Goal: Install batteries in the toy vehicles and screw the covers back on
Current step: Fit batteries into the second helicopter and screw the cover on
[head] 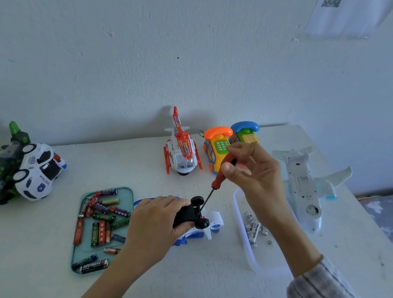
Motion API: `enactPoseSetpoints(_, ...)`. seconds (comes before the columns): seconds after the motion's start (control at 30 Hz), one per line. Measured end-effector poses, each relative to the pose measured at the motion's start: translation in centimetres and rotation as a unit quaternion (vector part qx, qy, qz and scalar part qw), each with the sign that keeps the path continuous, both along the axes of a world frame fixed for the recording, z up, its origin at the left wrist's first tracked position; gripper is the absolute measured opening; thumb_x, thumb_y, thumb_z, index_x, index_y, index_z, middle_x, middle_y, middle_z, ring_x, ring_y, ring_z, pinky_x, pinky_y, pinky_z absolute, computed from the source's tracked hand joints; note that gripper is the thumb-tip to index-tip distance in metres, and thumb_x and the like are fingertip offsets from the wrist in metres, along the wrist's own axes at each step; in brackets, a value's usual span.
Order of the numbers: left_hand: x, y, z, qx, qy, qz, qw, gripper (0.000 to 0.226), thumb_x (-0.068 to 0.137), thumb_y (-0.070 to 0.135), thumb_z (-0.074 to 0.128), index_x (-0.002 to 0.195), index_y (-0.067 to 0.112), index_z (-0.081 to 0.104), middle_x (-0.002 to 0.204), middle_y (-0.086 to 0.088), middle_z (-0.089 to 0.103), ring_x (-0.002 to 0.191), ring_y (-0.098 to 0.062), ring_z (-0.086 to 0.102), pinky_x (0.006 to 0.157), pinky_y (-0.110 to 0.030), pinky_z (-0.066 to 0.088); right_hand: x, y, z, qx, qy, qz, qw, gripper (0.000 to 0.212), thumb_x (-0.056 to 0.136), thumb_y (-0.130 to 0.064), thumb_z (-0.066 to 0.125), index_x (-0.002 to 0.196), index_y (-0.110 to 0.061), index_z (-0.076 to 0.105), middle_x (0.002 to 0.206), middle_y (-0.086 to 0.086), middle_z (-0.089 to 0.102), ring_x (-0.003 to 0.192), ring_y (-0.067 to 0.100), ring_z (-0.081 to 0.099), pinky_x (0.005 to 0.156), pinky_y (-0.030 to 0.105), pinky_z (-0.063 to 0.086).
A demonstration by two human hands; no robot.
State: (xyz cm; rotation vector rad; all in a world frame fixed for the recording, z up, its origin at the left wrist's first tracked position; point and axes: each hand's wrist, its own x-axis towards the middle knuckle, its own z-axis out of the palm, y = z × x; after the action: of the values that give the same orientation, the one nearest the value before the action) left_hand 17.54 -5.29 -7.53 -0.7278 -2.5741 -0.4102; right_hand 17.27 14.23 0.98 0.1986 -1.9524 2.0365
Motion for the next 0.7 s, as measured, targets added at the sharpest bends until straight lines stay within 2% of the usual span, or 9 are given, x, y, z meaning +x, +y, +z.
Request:
enactPoseSetpoints(0.07, 0.0, 0.0, 0.0, 0.002, 0.003, -0.005, 1.000, 0.034, 0.067, 0.046, 0.082, 0.090, 0.023, 0.071, 0.072, 0.013, 0.068, 0.057, -0.008, 0.059, 0.058, -0.020, 0.036, 0.0, -0.2, 0.0, 0.005, 0.018, -0.002, 1.000, 0.020, 0.078, -0.006, 0.070, 0.076, -0.021, 0.058, 0.072, 0.014, 0.064, 0.062, 0.037, 0.066, 0.059, 0.030, 0.051)
enactPoseSetpoints(0.13, 0.0, -0.1, -0.2, 0.002, 0.002, -0.006, 1.000, 0.037, 0.064, 0.045, 0.084, 0.091, 0.024, 0.071, 0.073, 0.013, 0.068, 0.058, -0.008, 0.060, 0.059, -0.020, 0.036, 0.1, -0.3, -0.2, 0.018, 0.027, -0.003, 0.999, 0.020, 0.084, 0.004, 0.064, 0.083, -0.014, 0.056, 0.069, 0.021, 0.061, 0.057, 0.036, 0.066, 0.058, 0.032, 0.052)
enactPoseSetpoints(0.2, 0.1, -0.1, -0.3, 0.005, 0.005, -0.003, 1.000, 0.036, 0.065, 0.044, 0.084, 0.092, 0.024, 0.072, 0.075, 0.014, 0.068, 0.060, -0.008, 0.061, 0.060, -0.021, 0.037, 0.0, -0.2, -0.4, 0.030, 0.011, -0.007, 0.999, 0.020, 0.088, 0.011, 0.054, 0.092, -0.008, 0.054, 0.073, 0.020, 0.063, 0.059, 0.035, 0.065, 0.062, 0.031, 0.054)
enactPoseSetpoints(0.27, 0.3, -0.1, -0.2, 0.011, 0.004, -0.004, 1.000, 0.032, 0.074, 0.051, 0.069, 0.091, 0.025, 0.071, 0.075, 0.015, 0.068, 0.060, -0.008, 0.061, 0.059, -0.021, 0.038, -0.2, 0.1, -0.6, 0.006, -0.010, -0.004, 1.000, 0.021, 0.089, 0.015, 0.049, 0.093, -0.006, 0.054, 0.082, 0.017, 0.066, 0.063, 0.034, 0.065, 0.065, 0.032, 0.056)
enactPoseSetpoints(0.3, 0.4, -0.1, -0.1, 0.012, 0.001, -0.003, 1.000, 0.034, 0.076, 0.054, 0.060, 0.092, 0.025, 0.070, 0.076, 0.015, 0.068, 0.061, -0.007, 0.061, 0.059, -0.022, 0.040, -0.2, 0.2, -0.7, -0.007, -0.020, -0.004, 1.000, 0.020, 0.089, 0.014, 0.051, 0.093, -0.005, 0.055, 0.086, 0.015, 0.066, 0.068, 0.033, 0.066, 0.066, 0.033, 0.056)
enactPoseSetpoints(0.37, 0.5, -0.1, -0.2, 0.010, 0.000, -0.004, 1.000, 0.034, 0.075, 0.053, 0.064, 0.093, 0.025, 0.071, 0.078, 0.015, 0.069, 0.063, -0.007, 0.062, 0.060, -0.024, 0.046, -0.4, 0.4, -0.9, 0.014, -0.032, -0.019, 0.999, 0.013, 0.083, 0.000, 0.065, 0.093, -0.007, 0.058, 0.088, 0.008, 0.066, 0.078, 0.026, 0.065, 0.067, 0.034, 0.057)
enactPoseSetpoints(0.47, 0.5, -0.1, -0.2, 0.008, -0.005, -0.004, 1.000, 0.034, 0.071, 0.050, 0.066, 0.094, 0.025, 0.071, 0.079, 0.015, 0.069, 0.063, -0.007, 0.062, 0.061, -0.025, 0.048, -0.4, 0.2, -1.1, 0.032, -0.027, -0.037, 0.998, 0.024, 0.073, -0.015, 0.072, 0.090, -0.007, 0.057, 0.075, 0.004, 0.066, 0.064, 0.021, 0.065, 0.057, 0.028, 0.053)
enactPoseSetpoints(0.57, 0.6, -0.1, -0.2, 0.002, -0.009, -0.002, 1.000, 0.034, 0.070, 0.051, 0.067, 0.094, 0.026, 0.071, 0.079, 0.016, 0.069, 0.064, -0.006, 0.063, 0.061, -0.025, 0.048, -0.5, 0.1, -1.0, 0.014, -0.009, -0.019, 1.000, 0.018, 0.081, 0.006, 0.064, 0.093, -0.004, 0.054, 0.068, 0.007, 0.063, 0.055, 0.025, 0.066, 0.054, 0.030, 0.052)
enactPoseSetpoints(0.7, 0.6, -0.1, -0.4, 0.009, -0.024, -0.005, 1.000, 0.042, 0.063, 0.048, 0.083, 0.095, 0.026, 0.071, 0.080, 0.015, 0.069, 0.066, -0.007, 0.063, 0.060, -0.024, 0.048, -0.4, -0.1, -1.1, 0.008, -0.024, 0.011, 1.000, 0.031, 0.088, 0.019, 0.044, 0.101, -0.008, 0.050, 0.087, 0.013, 0.066, 0.068, 0.027, 0.066, 0.063, 0.032, 0.053)
